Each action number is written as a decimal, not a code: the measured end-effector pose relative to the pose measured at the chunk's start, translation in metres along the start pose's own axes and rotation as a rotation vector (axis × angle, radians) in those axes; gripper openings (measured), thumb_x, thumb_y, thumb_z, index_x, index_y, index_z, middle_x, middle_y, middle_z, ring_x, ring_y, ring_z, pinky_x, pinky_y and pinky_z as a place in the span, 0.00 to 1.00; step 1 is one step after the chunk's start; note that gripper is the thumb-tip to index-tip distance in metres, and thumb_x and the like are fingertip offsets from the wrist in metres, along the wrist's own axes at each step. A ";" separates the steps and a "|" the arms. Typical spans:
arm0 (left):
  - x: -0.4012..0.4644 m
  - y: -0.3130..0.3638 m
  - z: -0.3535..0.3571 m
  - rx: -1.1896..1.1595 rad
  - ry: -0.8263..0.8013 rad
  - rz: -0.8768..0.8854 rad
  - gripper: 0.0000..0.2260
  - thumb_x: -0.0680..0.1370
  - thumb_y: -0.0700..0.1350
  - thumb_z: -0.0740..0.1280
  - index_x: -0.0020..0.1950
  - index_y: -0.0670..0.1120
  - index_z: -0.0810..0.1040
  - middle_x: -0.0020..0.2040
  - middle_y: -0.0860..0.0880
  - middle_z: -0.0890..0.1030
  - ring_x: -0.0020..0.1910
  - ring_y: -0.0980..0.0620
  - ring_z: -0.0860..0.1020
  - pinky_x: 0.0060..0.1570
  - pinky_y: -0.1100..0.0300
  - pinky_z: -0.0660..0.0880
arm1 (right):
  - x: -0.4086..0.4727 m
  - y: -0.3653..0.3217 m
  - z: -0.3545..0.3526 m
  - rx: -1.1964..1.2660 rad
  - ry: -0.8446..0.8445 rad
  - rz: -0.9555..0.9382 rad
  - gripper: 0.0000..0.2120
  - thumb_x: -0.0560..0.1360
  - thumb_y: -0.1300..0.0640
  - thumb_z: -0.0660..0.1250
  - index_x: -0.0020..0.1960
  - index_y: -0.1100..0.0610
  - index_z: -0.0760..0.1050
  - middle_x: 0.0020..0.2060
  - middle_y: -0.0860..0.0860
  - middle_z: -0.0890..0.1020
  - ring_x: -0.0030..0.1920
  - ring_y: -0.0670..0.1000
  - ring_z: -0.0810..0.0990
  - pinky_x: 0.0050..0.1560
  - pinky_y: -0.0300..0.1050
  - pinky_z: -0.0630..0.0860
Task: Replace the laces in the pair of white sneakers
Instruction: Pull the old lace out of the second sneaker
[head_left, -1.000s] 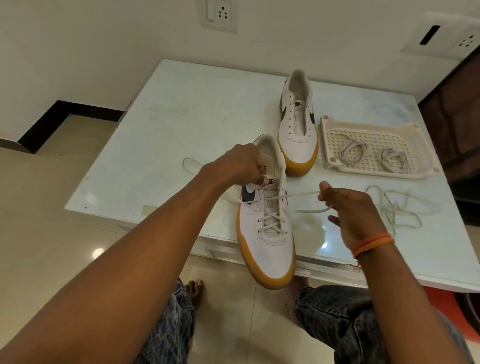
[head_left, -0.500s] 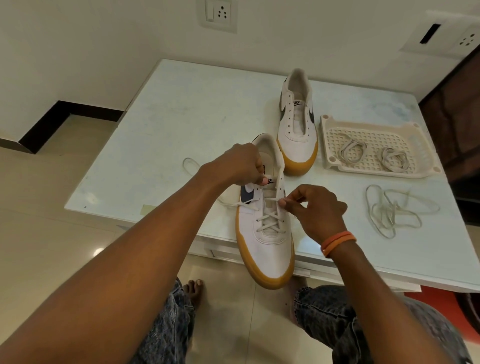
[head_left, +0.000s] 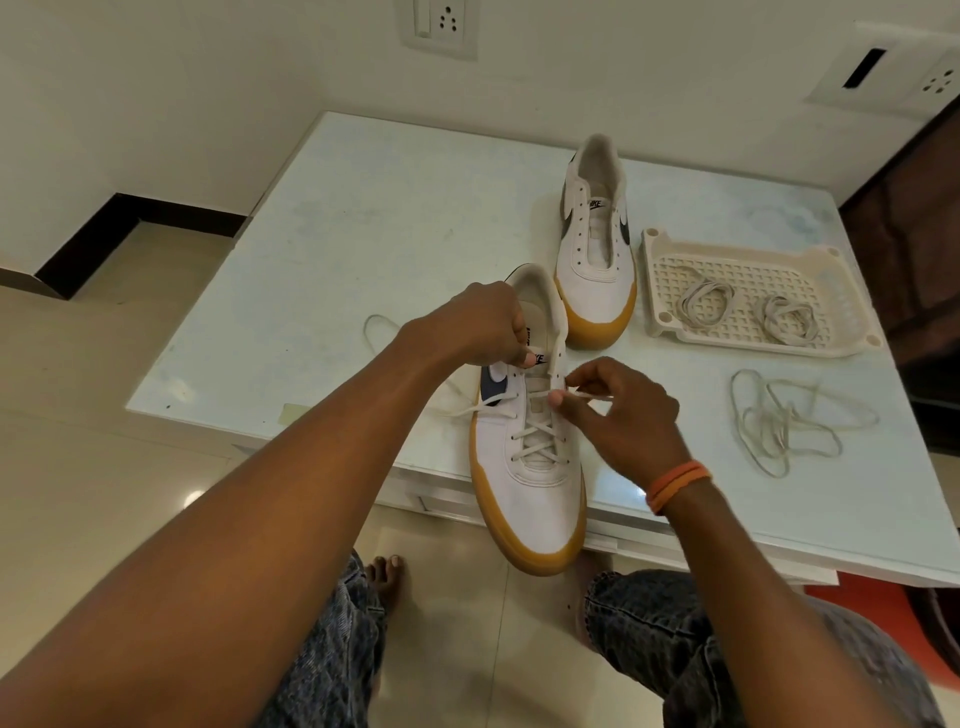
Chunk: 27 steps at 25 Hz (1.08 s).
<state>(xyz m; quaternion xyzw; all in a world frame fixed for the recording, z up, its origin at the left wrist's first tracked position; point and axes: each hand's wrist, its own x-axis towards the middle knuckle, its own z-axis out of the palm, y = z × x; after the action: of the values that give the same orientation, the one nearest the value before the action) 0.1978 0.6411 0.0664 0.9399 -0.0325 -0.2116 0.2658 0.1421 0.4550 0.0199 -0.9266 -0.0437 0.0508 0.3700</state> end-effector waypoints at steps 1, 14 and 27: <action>0.000 0.000 -0.001 -0.001 0.000 0.000 0.14 0.74 0.47 0.73 0.57 0.43 0.84 0.55 0.45 0.83 0.53 0.48 0.79 0.46 0.60 0.74 | 0.001 -0.004 0.004 -0.054 0.008 -0.016 0.12 0.72 0.40 0.69 0.43 0.48 0.75 0.39 0.42 0.80 0.46 0.45 0.80 0.56 0.53 0.70; 0.001 0.000 -0.001 -0.008 -0.011 -0.014 0.13 0.73 0.48 0.74 0.55 0.44 0.84 0.54 0.45 0.83 0.53 0.47 0.80 0.48 0.58 0.76 | 0.002 0.013 -0.018 0.001 0.070 0.051 0.22 0.69 0.36 0.69 0.56 0.49 0.77 0.48 0.46 0.81 0.51 0.49 0.79 0.56 0.56 0.75; -0.001 -0.001 -0.008 -0.100 -0.042 -0.082 0.11 0.73 0.45 0.75 0.53 0.44 0.84 0.49 0.44 0.83 0.35 0.52 0.75 0.34 0.62 0.74 | 0.012 0.022 -0.035 0.083 0.217 0.013 0.10 0.74 0.52 0.71 0.41 0.58 0.78 0.36 0.50 0.81 0.40 0.50 0.80 0.42 0.37 0.73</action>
<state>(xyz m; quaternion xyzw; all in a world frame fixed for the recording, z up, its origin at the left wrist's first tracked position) 0.1997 0.6463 0.0724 0.9213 0.0113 -0.2436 0.3028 0.1590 0.4160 0.0292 -0.9108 0.0046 -0.0455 0.4104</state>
